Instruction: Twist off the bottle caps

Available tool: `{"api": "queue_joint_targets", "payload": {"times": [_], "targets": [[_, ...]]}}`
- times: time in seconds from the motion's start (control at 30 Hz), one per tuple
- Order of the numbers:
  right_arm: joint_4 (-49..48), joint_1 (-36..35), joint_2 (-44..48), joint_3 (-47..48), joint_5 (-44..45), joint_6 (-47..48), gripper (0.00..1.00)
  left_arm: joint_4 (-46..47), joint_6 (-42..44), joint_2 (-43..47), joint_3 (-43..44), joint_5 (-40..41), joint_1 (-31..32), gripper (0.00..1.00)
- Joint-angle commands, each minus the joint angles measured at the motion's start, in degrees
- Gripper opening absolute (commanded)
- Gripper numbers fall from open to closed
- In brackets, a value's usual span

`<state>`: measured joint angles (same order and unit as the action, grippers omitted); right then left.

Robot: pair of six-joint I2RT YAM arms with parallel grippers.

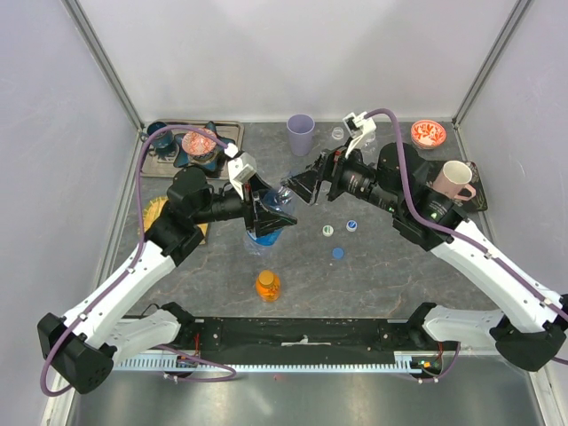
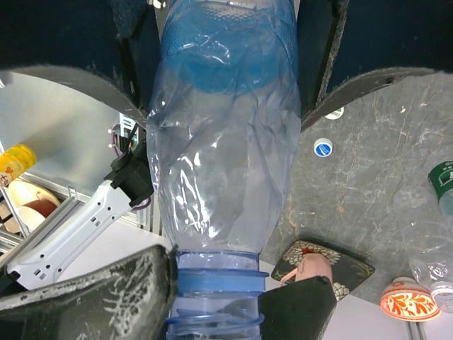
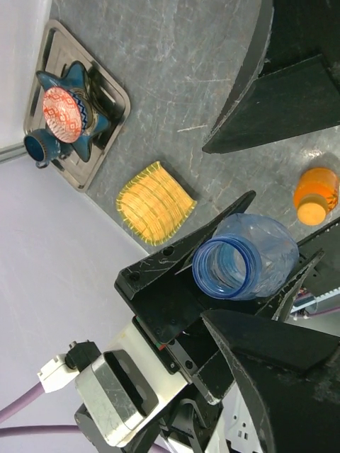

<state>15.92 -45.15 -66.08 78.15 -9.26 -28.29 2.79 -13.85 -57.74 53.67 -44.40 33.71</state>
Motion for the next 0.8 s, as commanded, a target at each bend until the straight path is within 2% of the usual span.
{"api": "queue_joint_targets", "payload": {"times": [0.0,0.2,0.37,0.4,0.47,0.5,0.53,0.6,0.63,0.7,0.73,0.77], "targets": [[-2.91,0.06,-0.36,0.07,-2.78,-0.97,0.95,3.45,-2.06,-0.54,2.23,-2.35,0.03,0.40],[-4.40,0.06,-1.33,-0.28,-5.68,-2.03,0.78,3.63,-1.45,-0.89,2.14,-2.18,0.12,0.40],[-4.50,0.06,-2.29,-0.63,-7.09,-2.29,0.59,3.54,-0.75,-1.06,2.23,-2.09,0.12,0.40],[-4.58,0.06,-2.38,-0.63,-7.53,-2.38,0.50,3.63,-0.74,-0.89,2.23,-1.83,0.12,0.40],[-4.50,0.06,-2.82,-0.72,-7.62,-2.47,0.42,3.46,-0.48,-0.97,2.14,-1.74,0.21,0.40],[-4.41,0.06,-2.82,-0.72,-7.62,-2.55,0.32,2.93,-0.22,-0.80,2.14,-1.39,0.12,0.41],[-4.41,0.14,-2.91,-0.72,-7.36,-2.38,0.27,2.49,-0.13,-0.71,2.14,-1.04,0.21,0.44],[-4.15,0.06,-2.91,-0.54,-6.92,-2.29,0.13,1.44,0.57,-0.36,2.32,1.23,0.12,0.56],[-3.88,0.06,-3.00,-0.28,-5.96,-1.94,0.09,-0.48,0.84,-0.01,2.49,2.29,0.12,0.63],[-2.83,0.06,-3.00,0.77,-4.73,-1.33,0.00,-3.30,2.42,0.25,3.72,4.57,0.12,0.68],[-2.31,0.06,-3.08,1.30,-3.85,-0.89,0.00,-6.45,2.86,0.60,4.16,5.98,0.12,0.99],[-1.86,0.06,-3.17,2.43,-1.84,-0.45,0.00,-7.70,3.30,1.65,4.68,7.73,0.12,0.99]]}}
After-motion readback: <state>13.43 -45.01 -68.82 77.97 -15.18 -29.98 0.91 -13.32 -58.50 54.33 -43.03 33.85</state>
